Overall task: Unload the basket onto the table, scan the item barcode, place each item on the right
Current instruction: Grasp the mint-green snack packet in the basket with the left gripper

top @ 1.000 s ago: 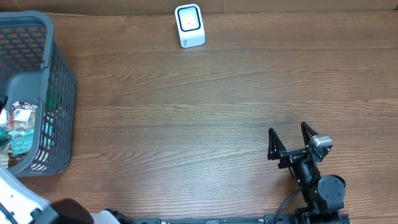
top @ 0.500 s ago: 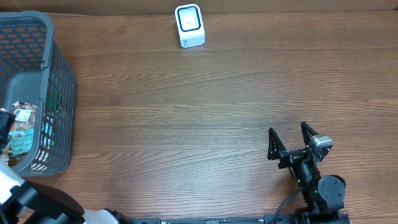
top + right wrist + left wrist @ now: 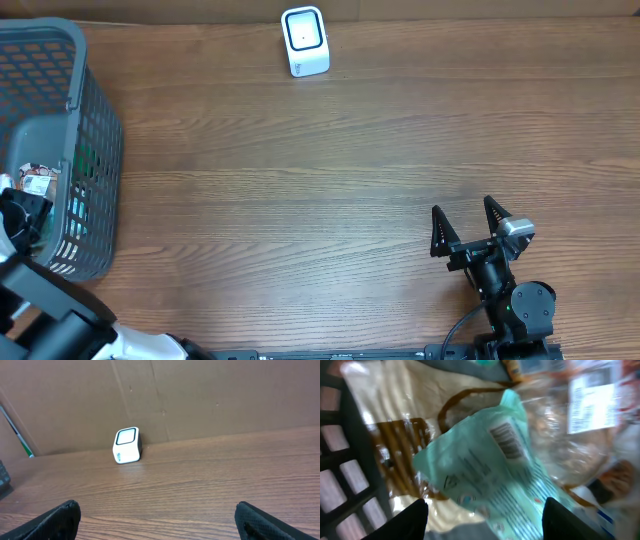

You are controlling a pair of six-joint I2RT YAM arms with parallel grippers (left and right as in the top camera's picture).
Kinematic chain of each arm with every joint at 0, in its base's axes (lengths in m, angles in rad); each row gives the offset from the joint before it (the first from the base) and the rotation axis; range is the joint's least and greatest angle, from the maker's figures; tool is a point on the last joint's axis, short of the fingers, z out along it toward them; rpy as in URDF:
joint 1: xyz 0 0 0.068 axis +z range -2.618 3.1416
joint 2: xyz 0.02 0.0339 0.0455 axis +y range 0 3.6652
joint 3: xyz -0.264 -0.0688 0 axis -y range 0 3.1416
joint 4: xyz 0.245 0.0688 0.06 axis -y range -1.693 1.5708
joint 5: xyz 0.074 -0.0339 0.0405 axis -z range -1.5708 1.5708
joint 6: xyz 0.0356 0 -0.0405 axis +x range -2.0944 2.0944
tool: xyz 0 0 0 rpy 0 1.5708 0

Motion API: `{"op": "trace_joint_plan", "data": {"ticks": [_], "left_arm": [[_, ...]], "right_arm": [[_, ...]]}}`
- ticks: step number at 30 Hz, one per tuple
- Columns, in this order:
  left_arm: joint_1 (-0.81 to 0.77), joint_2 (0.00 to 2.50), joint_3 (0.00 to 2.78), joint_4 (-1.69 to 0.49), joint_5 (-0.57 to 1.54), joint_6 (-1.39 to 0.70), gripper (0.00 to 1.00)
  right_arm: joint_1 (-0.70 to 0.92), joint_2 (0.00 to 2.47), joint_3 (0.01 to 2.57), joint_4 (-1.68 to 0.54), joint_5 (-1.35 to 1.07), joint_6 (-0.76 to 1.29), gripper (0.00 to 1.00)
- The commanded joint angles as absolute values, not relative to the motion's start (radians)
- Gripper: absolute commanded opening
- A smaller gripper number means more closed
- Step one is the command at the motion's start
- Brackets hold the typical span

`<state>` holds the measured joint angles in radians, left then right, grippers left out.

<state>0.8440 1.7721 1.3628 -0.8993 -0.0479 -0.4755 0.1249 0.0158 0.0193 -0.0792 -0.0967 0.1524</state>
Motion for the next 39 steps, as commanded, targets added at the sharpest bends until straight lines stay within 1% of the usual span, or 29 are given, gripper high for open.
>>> {"op": "trace_joint_plan", "data": {"ticks": [1,8,9,11,12,13,15,17,21,29,31,32,35,36,37,39], "left_arm": [[0.838,1.858,1.352,-0.890,-0.063,-0.468,0.57],[0.837,1.968,1.352,-0.839,-0.062,-0.469,0.57],[0.838,1.979,1.352,-0.831,-0.059,-0.469,0.55],[0.837,1.990,1.352,-0.820,-0.057,-0.473,0.49],[0.837,1.991,1.352,-0.809,-0.055,-0.473,0.38],[0.837,1.991,1.352,-0.806,-0.055,-0.473,0.34],[0.838,1.989,1.354,-0.804,-0.055,-0.473,0.27],[0.838,1.989,1.355,-0.805,-0.055,-0.472,0.17],[0.837,1.987,1.357,-0.818,-0.047,-0.472,0.04],[0.836,1.978,1.404,-0.908,-0.033,-0.463,0.04],[0.836,1.978,1.427,-0.932,-0.032,-0.448,0.06],[0.836,1.978,1.437,-0.941,-0.032,-0.443,0.08],[0.836,1.978,1.446,-0.941,0.002,-0.402,0.31],[0.836,1.979,1.444,-0.939,0.010,-0.398,0.36],[0.835,1.979,1.442,-0.936,0.018,-0.394,0.38],[0.830,1.979,1.441,-0.930,0.019,-0.391,0.36]], "right_arm": [[0.122,0.012,0.008,-0.075,-0.088,0.148,1.00],[0.122,0.012,0.008,-0.075,-0.088,0.148,1.00],[0.122,0.012,0.008,-0.075,-0.088,0.148,1.00],[0.122,0.012,0.008,-0.075,-0.088,0.148,1.00],[0.122,0.012,0.008,-0.075,-0.088,0.148,1.00],[0.122,0.012,0.008,-0.075,-0.088,0.148,1.00],[0.122,0.012,0.008,-0.075,-0.088,0.148,1.00],[0.122,0.012,0.008,-0.075,-0.088,0.148,1.00],[0.122,0.012,0.008,-0.075,-0.088,0.148,1.00],[0.122,0.012,0.008,-0.075,-0.088,0.148,1.00],[0.122,0.012,0.008,-0.075,-0.088,0.148,1.00],[0.122,0.012,0.008,-0.075,-0.088,0.148,1.00],[0.122,0.012,0.008,-0.075,-0.088,0.148,1.00],[0.122,0.012,0.008,-0.075,-0.088,0.148,1.00],[0.122,0.012,0.008,-0.075,-0.088,0.148,1.00],[0.122,0.012,0.008,-0.075,-0.088,0.148,1.00]]}}
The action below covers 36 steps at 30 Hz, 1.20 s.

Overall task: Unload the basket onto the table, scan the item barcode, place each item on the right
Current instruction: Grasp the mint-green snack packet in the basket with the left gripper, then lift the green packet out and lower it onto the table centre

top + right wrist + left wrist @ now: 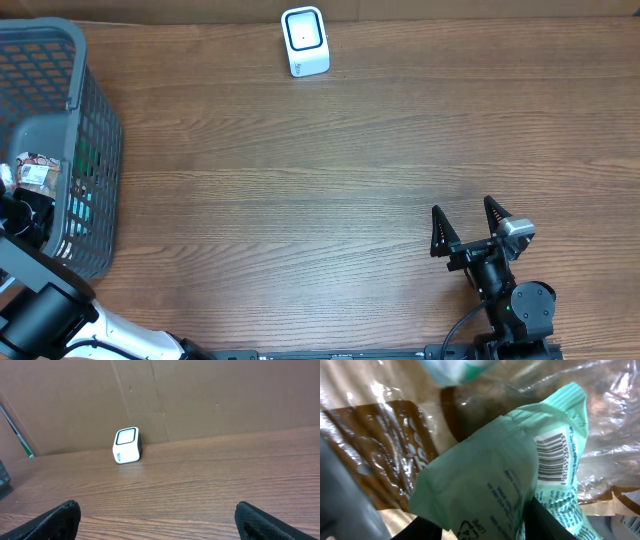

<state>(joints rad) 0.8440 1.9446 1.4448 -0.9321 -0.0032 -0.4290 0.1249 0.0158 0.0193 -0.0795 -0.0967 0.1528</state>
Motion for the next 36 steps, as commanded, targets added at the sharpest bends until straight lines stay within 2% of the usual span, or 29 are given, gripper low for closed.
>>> {"op": "trace_joint_plan", "data": {"ticks": [1,6,9,10,22,36], "left_arm": [[0.826,1.979,1.441,-0.928,0.019,-0.388,0.34],[0.814,1.979,1.441,-0.903,0.019,-0.381,0.29],[0.811,1.979,1.441,-0.896,0.019,-0.381,0.15],[0.811,1.979,1.441,-0.894,0.019,-0.381,0.05],[0.811,1.978,1.473,-0.960,0.028,-0.381,0.04],[0.811,1.913,1.882,-1.271,0.095,-0.406,0.04]], "right_arm": [[0.122,0.012,0.008,-0.075,-0.088,0.148,1.00],[0.122,0.012,0.008,-0.075,-0.088,0.148,1.00],[0.122,0.012,0.008,-0.075,-0.088,0.148,1.00],[0.122,0.012,0.008,-0.075,-0.088,0.148,1.00],[0.122,0.012,0.008,-0.075,-0.088,0.148,1.00],[0.122,0.012,0.008,-0.075,-0.088,0.148,1.00]]}}
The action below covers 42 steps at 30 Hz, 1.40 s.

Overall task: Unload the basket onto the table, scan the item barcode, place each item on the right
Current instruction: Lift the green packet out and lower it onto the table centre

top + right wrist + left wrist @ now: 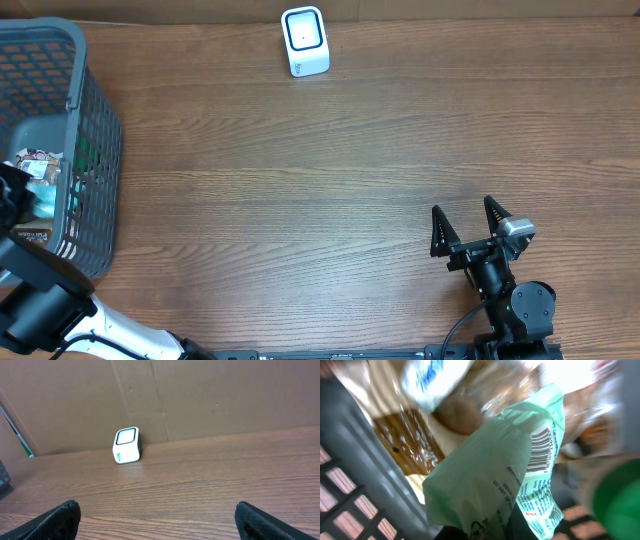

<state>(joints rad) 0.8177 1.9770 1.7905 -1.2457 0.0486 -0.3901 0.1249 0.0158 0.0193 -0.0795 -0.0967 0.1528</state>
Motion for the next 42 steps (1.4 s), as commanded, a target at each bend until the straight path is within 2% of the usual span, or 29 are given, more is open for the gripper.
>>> {"op": "trace_joint_plan", "data": {"ticks": [1,13,17,24,28,34,39,42], "left_arm": [[0.811,1.892,1.902,-1.276,0.119,-0.407,0.04],[0.799,1.512,1.989,-1.275,0.386,-0.434,0.04],[0.743,1.391,1.989,-1.291,0.460,-0.427,0.04],[0.465,1.346,1.968,-1.394,0.468,-0.350,0.04],[0.276,1.347,1.864,-1.369,0.448,-0.344,0.04],[0.017,1.364,1.524,-1.159,0.430,-0.348,0.04],[-0.138,1.416,1.262,-0.925,0.401,-0.324,0.04],[-0.199,1.468,1.197,-0.843,0.369,-0.265,0.04]], "right_arm": [[0.122,0.012,0.008,-0.075,-0.088,0.148,1.00],[0.122,0.012,0.008,-0.075,-0.088,0.148,1.00],[0.122,0.012,0.008,-0.075,-0.088,0.148,1.00],[0.122,0.012,0.008,-0.075,-0.088,0.148,1.00],[0.122,0.012,0.008,-0.075,-0.088,0.148,1.00],[0.122,0.012,0.008,-0.075,-0.088,0.148,1.00],[0.122,0.012,0.008,-0.075,-0.088,0.148,1.00],[0.122,0.012,0.008,-0.075,-0.088,0.148,1.00]]}}
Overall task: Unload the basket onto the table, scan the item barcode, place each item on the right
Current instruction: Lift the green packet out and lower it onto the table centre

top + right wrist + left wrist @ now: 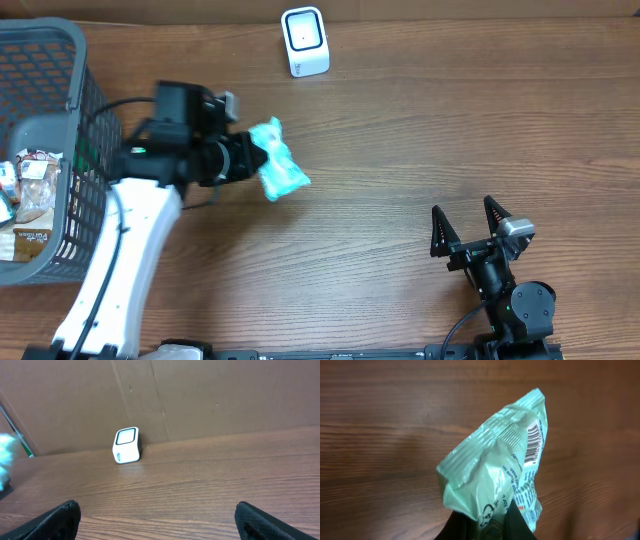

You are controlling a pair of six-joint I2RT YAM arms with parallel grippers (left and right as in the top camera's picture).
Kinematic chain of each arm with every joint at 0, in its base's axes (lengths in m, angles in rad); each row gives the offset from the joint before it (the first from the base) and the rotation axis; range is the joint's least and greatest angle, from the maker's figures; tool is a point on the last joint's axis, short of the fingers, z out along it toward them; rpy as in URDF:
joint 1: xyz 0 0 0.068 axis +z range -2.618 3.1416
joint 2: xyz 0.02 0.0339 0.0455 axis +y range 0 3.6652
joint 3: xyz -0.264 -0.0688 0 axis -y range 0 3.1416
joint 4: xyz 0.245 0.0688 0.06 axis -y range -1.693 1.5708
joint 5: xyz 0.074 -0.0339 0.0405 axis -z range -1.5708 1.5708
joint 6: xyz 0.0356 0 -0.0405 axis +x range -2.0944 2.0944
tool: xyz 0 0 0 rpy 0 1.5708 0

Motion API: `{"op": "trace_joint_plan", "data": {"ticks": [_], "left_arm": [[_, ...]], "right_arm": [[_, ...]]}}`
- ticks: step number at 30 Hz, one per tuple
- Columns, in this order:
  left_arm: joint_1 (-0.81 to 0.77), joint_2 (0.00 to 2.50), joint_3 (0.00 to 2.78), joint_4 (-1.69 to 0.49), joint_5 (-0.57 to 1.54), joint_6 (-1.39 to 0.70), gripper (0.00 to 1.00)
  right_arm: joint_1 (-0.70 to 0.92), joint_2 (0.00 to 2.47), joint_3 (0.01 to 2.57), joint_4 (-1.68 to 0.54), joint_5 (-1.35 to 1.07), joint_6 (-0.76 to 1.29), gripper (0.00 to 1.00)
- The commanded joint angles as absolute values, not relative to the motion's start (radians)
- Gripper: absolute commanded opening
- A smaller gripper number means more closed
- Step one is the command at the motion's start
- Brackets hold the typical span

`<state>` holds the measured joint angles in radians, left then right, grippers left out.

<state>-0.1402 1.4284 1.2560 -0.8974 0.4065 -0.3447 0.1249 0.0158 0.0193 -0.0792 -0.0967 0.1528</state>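
Note:
A mint-green snack packet (277,160) hangs over the wooden table, right of the basket, with my left gripper (250,160) shut on its lower end. In the left wrist view the packet (495,470) shows a barcode (533,442) on its right side, and the gripper (487,527) pinches it from below. The white barcode scanner (304,41) stands at the table's far edge, also seen as the scanner (126,445) in the right wrist view. My right gripper (465,232) rests open near the front right with nothing in it (157,520).
A grey mesh basket (100,150) with several wrapped goods stands at the far left. A brown cardboard wall (210,395) backs the table behind the scanner. The wooden tabletop (420,130) stretches between the packet and the scanner.
My left gripper was inside the basket holding the green packet; now it holds the packet out over the table, right of the basket. The right arm has not moved.
My left gripper was open over the green packet among the goods in the basket. Then its fingers stood close around the packet, then shut on it inside the basket. Now the packet is held over the table. The right gripper stayed open and still throughout.

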Motion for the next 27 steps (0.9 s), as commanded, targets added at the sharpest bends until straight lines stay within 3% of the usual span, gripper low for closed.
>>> {"op": "trace_joint_plan", "data": {"ticks": [1,10,27], "left_arm": [[-0.215,1.490,1.190,-0.831,0.356,-0.242,0.04],[-0.262,1.644,1.188,-0.784,0.285,-0.126,0.04],[-0.260,1.670,1.290,-0.854,0.146,-0.214,0.04]], "right_arm": [[0.122,0.012,0.008,-0.075,-0.088,0.148,1.00],[0.122,0.012,0.008,-0.075,-0.088,0.148,1.00],[0.122,0.012,0.008,-0.075,-0.088,0.148,1.00]]}}
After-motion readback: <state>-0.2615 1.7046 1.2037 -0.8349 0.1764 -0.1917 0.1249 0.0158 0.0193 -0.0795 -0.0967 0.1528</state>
